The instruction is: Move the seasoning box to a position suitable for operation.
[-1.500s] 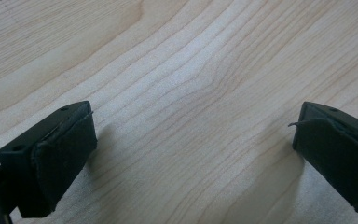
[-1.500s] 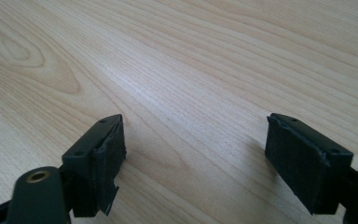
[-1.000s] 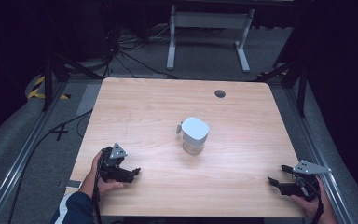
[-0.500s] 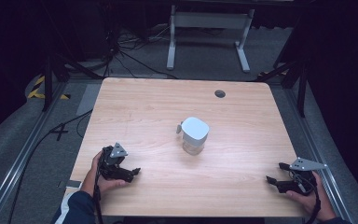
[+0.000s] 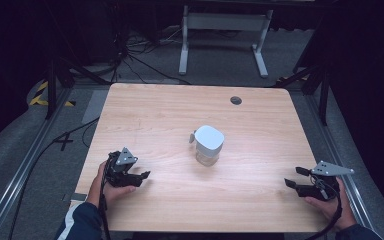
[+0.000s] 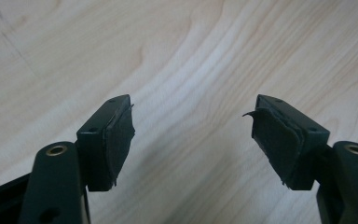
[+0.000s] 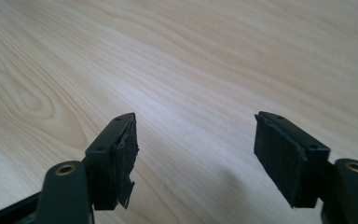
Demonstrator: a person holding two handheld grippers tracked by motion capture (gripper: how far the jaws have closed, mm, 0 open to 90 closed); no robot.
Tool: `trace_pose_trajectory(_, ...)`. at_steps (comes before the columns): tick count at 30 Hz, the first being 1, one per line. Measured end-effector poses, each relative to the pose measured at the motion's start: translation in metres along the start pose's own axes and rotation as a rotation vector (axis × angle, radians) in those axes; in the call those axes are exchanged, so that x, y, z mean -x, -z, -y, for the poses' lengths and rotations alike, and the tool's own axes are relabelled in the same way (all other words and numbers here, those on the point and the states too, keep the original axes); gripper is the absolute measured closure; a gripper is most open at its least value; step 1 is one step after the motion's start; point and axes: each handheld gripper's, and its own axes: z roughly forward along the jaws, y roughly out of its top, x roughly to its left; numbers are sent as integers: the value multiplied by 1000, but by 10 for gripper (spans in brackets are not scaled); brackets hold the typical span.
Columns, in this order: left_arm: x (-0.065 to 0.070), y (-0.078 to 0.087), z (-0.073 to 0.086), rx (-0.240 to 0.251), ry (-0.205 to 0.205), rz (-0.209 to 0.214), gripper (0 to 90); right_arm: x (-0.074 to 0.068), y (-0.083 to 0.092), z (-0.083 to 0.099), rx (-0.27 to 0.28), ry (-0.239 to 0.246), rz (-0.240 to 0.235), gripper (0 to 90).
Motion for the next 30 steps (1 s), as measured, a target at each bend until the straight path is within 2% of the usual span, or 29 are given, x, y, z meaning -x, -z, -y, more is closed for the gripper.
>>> trace_pose_trajectory(2, 1, 3, -11, 34, -7, 5, 307, -2, 0, -6, 7, 11, -5, 348)
trace_pose_trajectory(4, 2, 3, -20, 60, -13, 9, 336, -7, -3, -18, 11, 53, -13, 394)
trace_pose_trajectory(6, 3, 3, -34, 94, -27, 15, 343, -13, -7, -31, 33, 62, -44, 428)
trace_pose_trajectory(9, 6, 0, -47, 116, -29, 23, 386, -18, -13, -44, 49, 77, -56, 456)
trace_pose_trajectory(10, 8, -2, -54, 120, -48, 21, 400, -21, -16, -52, 62, 83, -67, 466)
trace_pose_trajectory(13, 15, -7, -71, 138, -68, 38, 469, -29, -25, -71, 92, 105, -87, 489)
trace_pose_trajectory(17, 25, -15, -95, 158, -98, 52, 495, -39, -37, -88, 117, 114, -120, 482)
trace_pose_trajectory(18, 27, -16, -100, 169, -94, 54, 498, -41, -39, -91, 124, 122, -124, 482)
trace_pose_trajectory(19, 28, -17, -105, 187, -89, 74, 504, -43, -40, -94, 125, 127, -128, 482)
trace_pose_trajectory(20, 30, -18, -109, 198, -90, 72, 510, -45, -42, -96, 129, 125, -133, 482)
trace_pose_trajectory(23, 36, -22, -125, 216, -89, 102, 552, -49, -46, -102, 136, 128, -142, 481)
trace_pose_trajectory(24, 37, -23, -130, 216, -106, 102, 591, -51, -49, -104, 138, 135, -147, 482)
trace_pose_trajectory(26, 41, -27, -141, 222, -104, 106, 625, -54, -53, -107, 135, 157, -148, 496)
trace_pose_trajectory(27, 41, -27, -141, 222, -104, 106, 634, -55, -56, -108, 133, 160, -151, 498)
trace_pose_trajectory(30, 48, -34, -156, 233, -118, 113, 678, -57, -59, -108, 132, 162, -161, 501)
